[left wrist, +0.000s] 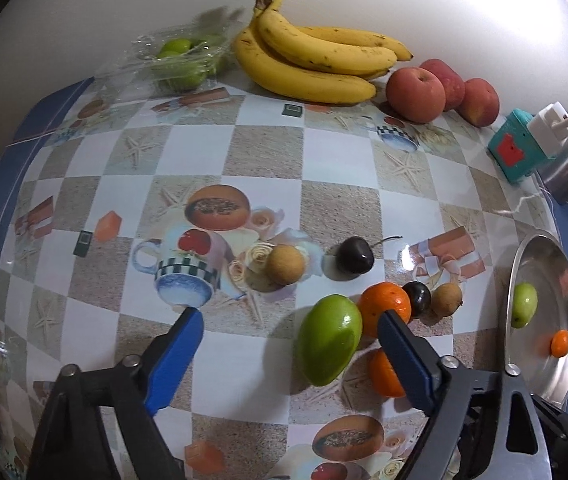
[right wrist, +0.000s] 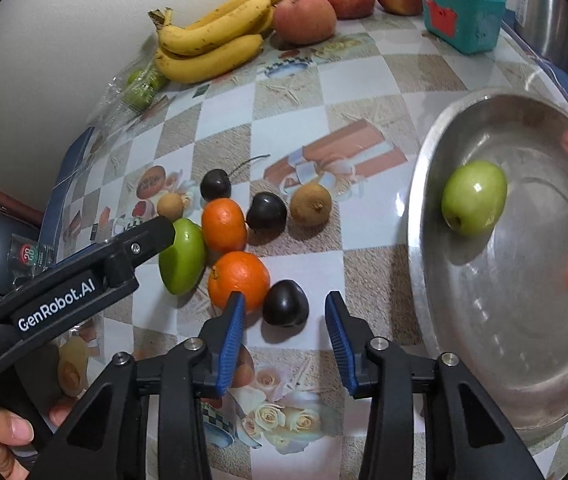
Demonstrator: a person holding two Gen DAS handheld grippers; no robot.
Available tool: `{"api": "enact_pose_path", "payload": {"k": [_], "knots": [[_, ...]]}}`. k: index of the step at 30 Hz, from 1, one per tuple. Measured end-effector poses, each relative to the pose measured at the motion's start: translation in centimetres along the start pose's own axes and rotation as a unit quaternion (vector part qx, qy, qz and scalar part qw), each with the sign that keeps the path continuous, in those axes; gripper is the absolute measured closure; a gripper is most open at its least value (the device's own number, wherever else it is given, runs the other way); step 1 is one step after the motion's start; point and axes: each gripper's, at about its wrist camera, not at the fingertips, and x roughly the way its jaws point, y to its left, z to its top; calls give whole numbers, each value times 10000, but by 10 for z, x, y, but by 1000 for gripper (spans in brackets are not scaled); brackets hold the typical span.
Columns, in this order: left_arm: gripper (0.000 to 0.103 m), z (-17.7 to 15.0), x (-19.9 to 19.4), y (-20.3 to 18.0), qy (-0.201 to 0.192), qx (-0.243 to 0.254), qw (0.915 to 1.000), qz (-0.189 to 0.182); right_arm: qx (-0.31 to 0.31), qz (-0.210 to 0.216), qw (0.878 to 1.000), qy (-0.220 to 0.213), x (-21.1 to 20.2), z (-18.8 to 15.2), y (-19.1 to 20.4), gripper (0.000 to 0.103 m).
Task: Organize fruits
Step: 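Grasp the dark plum with the right tool while the left tool approaches the green apple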
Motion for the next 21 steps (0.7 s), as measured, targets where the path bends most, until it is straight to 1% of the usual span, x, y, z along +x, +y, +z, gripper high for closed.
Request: {"api": "enact_pose_path", "payload": {"k": [3,5,7,9,11,12,14,15,17,21], "knots": [[16,0,4,-3,26,24,9999,-119,31,55,10000,66,3,-1,-1,66],[21,0,6,-5,50,-3,9998,-215,67,97,9999,94,5,-1,-2,66],[21,0,9,-7,60,8,9997,-231,111,140,9998,87,5,0,-4,66],[24,-1,10,-9,46,62,9997,-211,161,226,9996,98,7,0,-7,66],[31,-1,11,-10,50,68,9997,-239,231,333,9991,118,8,1,-9,66],[33,-1,12,-10,47,60,9996,-271,273,369,9989,131,8,1,-11,66],[38,0,12,-10,31,36,9994,-354,284,354,9989,142,8,1,-12,66],[39,0,12,-11,23,44,9993,-362,265,306,9991,149,8,2,-12,66],[44,0,12,-13,5,83,9992,-383,256,300,9991,168,9,2,-12,66],[46,0,11,-16,-1,129,9992,-381,272,295,9991,168,9,2,-12,66]]}}
